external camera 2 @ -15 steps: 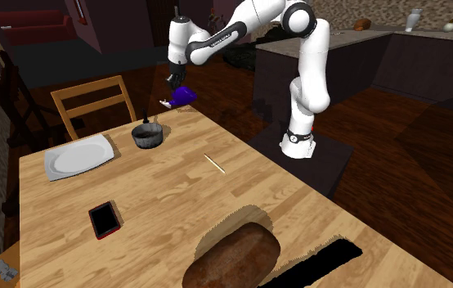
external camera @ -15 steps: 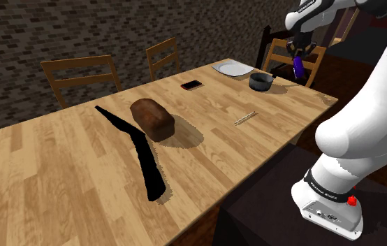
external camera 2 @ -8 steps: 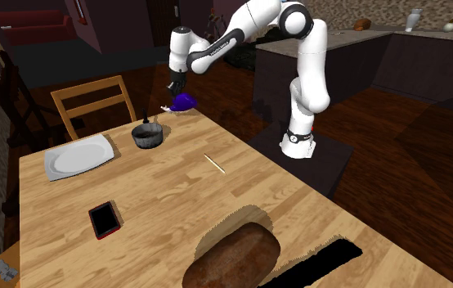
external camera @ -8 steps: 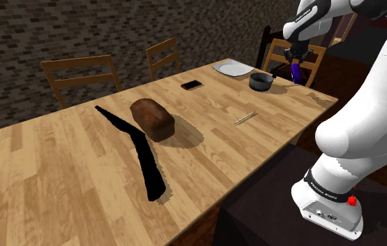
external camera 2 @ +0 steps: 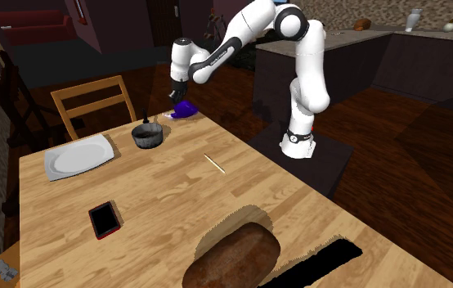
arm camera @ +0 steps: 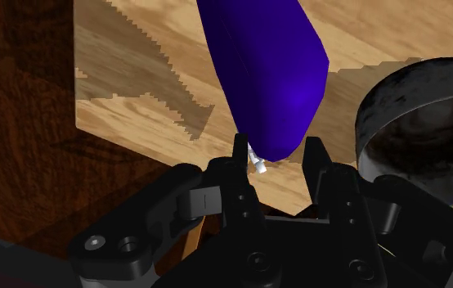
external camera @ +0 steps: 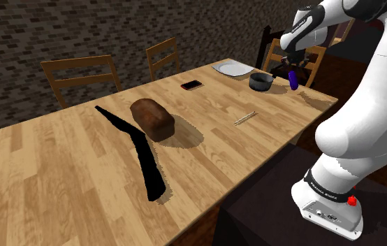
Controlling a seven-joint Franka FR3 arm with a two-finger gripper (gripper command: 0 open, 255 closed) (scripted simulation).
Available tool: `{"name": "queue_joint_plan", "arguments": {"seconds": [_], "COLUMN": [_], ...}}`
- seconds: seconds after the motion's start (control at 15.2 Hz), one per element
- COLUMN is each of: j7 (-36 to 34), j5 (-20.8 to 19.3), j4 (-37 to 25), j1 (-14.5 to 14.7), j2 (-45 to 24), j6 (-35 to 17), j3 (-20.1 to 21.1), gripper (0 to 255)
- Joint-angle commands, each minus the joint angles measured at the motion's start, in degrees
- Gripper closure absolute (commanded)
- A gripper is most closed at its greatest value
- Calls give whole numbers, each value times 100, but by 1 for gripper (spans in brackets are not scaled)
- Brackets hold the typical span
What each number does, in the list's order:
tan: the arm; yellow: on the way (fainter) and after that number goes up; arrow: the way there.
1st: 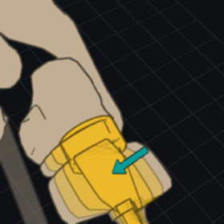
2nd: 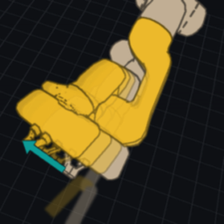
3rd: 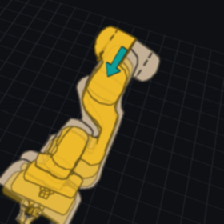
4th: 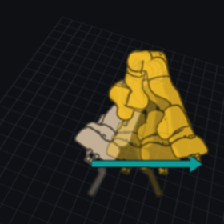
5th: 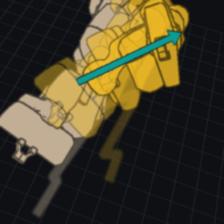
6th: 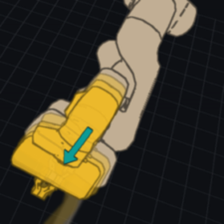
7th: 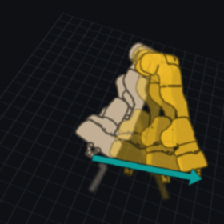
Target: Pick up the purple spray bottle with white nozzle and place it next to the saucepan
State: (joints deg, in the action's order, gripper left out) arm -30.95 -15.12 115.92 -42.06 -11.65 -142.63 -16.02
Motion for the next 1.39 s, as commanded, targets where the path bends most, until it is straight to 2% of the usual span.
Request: {"name": "queue_joint_plan", "arguments": {"seconds": [0.0,0.79,1.32], "j7": [-30,-219,-219], "j5": [-13,-63,-62], "j4": [73,301,300], "j1": [-8,-42,-42], "j2": [-71,-642,-644], "j6": [-147,-928,-928], "j3": [-6,-20,-20], "gripper": [255,255,255]}}
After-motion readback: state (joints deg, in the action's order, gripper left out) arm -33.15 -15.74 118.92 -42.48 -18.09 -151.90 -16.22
